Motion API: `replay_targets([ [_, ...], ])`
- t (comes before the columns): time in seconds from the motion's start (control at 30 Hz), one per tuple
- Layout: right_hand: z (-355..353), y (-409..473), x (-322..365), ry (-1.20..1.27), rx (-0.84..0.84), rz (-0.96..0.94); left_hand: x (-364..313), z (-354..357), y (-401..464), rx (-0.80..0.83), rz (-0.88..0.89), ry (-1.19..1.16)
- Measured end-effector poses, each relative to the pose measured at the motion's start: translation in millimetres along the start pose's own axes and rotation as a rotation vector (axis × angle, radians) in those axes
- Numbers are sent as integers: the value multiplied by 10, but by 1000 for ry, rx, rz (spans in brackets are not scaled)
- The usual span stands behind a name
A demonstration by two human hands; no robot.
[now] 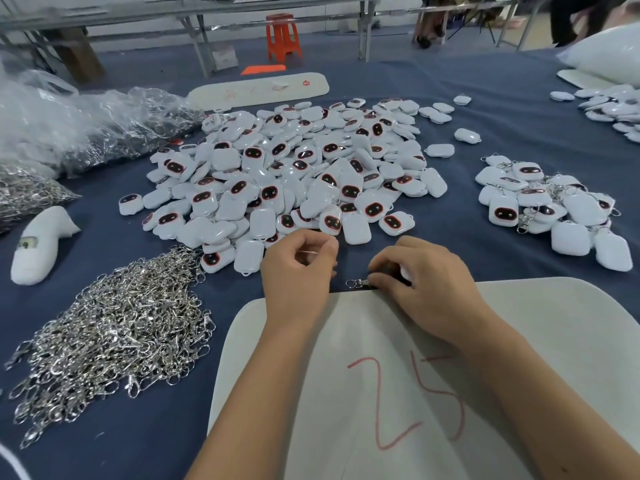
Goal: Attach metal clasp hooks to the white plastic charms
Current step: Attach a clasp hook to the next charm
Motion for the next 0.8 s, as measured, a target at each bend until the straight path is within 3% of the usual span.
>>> replay_targets([
  [0.17,67,45,-11,-41,94,21,49,-3,25,2,-58,49],
  [0.3,34,3,-29,28,-36,46,34,34,-19,41,-58,97],
  [0.5,-79,-16,36,448,-252,7,54,301,-165,397,-287,-195],
  [0.7,-92,-17,-18,479,-310,5,46,280,-144,373,-328,-384],
  [0.8,-73,-16,-57,480,-305,23,33,267,-129,382,-291,-366],
])
Point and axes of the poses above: each hand's wrist, its own y-axis towards the middle knuckle, its own z-axis out of the palm, x = y × z, the point moved 6 cm from there along y, towards the middle knuckle, and after that the axes turned 8 degrees about -z, right-handed, at the moved point
